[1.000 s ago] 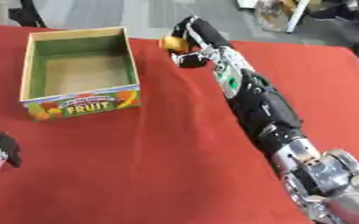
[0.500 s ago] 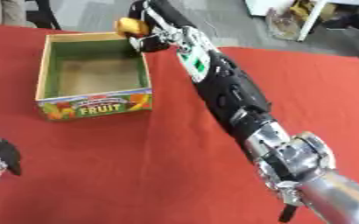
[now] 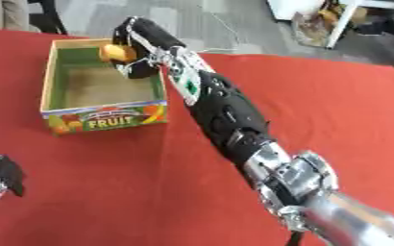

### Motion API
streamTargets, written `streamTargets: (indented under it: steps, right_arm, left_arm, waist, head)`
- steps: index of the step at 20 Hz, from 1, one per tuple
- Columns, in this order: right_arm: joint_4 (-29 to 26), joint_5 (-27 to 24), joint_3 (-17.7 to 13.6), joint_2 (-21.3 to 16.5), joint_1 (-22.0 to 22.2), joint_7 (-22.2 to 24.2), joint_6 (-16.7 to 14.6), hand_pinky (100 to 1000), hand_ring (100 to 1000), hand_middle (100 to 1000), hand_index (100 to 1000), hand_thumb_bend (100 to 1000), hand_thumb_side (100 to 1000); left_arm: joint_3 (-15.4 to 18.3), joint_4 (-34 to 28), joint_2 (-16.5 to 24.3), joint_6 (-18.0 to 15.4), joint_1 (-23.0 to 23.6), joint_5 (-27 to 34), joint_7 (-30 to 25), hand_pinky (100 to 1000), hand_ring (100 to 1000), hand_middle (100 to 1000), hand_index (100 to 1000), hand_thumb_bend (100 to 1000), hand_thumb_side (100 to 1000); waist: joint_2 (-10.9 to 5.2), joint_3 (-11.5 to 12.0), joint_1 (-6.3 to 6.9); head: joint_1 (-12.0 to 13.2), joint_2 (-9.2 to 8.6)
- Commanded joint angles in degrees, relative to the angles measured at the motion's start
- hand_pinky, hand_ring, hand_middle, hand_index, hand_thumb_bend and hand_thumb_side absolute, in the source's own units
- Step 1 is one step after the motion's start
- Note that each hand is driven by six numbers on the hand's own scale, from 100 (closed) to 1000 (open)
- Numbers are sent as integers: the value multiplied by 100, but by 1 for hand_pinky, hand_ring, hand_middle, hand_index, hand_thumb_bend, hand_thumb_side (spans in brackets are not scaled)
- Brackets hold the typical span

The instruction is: Pick up objects on the table and place them in the box.

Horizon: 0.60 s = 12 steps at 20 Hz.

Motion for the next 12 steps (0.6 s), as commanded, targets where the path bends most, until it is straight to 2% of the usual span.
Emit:
streamTargets:
  steps: [1, 7, 9, 12]
  right_arm:
    - [34, 296, 106, 165, -42, 183, -154, 556, 546, 469, 569, 100, 100]
    - [216, 901, 41, 352, 98, 421, -402, 582, 597, 542, 676, 126, 120]
    - [253, 1028, -6, 362, 101, 383, -439, 596, 637, 602, 728, 188, 219]
    - [272, 1112, -50, 350, 87, 292, -444, 666, 753, 775, 862, 324, 430]
  left_arm:
    - [-15, -69, -6, -1, -74, 13, -33, 505, 478, 490, 517, 150, 354]
    - [-8, -67, -4, -6, -77, 10, -33, 505, 477, 490, 517, 149, 353]
    - [-7, -65, -2, -6, -73, 9, -32, 505, 477, 489, 517, 149, 354]
    - [-6, -66, 0, -5, -68, 8, -30, 505, 477, 489, 517, 148, 354]
  waist:
    - [-82, -19, 46]
    - [-74, -52, 66]
    - [-70, -63, 70]
    - [-65, -75, 74]
  head:
    - [-32, -47]
    - [-33, -54]
    - [-26, -58]
    - [-14, -60]
